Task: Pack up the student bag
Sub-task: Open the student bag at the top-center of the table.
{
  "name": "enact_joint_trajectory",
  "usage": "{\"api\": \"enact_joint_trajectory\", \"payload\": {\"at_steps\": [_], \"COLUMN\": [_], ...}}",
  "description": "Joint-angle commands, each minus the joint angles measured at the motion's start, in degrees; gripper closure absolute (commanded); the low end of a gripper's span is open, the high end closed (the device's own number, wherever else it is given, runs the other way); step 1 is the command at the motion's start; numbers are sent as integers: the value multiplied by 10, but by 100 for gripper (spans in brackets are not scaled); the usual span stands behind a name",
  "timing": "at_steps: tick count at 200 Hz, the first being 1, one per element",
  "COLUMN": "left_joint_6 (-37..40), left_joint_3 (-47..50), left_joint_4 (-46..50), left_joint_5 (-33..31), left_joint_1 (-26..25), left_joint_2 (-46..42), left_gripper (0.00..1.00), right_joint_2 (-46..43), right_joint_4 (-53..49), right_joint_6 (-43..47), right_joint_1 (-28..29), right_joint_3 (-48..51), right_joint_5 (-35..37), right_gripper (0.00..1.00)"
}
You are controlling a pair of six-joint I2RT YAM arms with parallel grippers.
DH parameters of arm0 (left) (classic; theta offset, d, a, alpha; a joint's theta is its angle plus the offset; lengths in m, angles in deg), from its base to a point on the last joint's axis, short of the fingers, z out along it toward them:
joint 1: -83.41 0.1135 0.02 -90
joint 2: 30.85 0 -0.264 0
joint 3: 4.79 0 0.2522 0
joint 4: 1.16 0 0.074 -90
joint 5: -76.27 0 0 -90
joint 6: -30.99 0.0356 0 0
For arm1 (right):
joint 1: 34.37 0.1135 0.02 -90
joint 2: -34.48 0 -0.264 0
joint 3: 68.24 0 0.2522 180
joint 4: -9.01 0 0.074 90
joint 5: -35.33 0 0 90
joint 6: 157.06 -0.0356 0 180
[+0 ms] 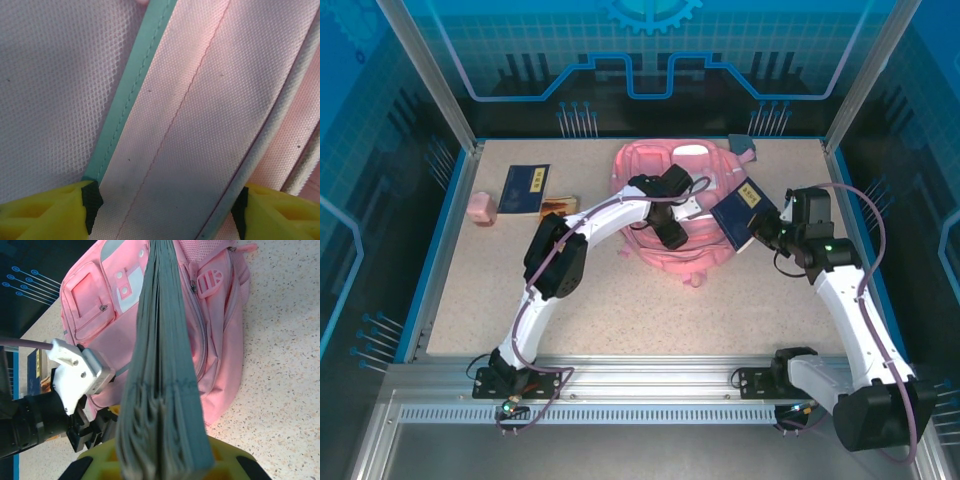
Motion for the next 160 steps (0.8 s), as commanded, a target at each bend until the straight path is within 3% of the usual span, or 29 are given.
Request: {"api": "enact_joint_trajectory", "payload": {"at_steps": [1,43,81,121,160], "left_joint_6": [37,58,46,11,-42], "left_joint_3": [-16,-34,-30,43,130], "left_joint_4": [28,32,-2,-106,-214], "left_joint_5": [-20,-44,-56,-62,-137], "left_joint_1": [0,0,1,1,0], "left_joint_2": [12,26,3,-94,-192], "left_gripper": [24,29,64,86,99], "right_joint_2": [-17,-19,-29,-48,-60], "right_joint_4": [3,-2,-17,-58,-99], "right_joint_6": [-3,-5,-1,8,13], "right_joint_1": [-8,-9,-9,-9,-9], "right_joint_3": [-3,-5,-8,-25,-42], "right_joint_5": [-6,-6,7,53,97], "right_gripper": [91,91,91,91,91]}}
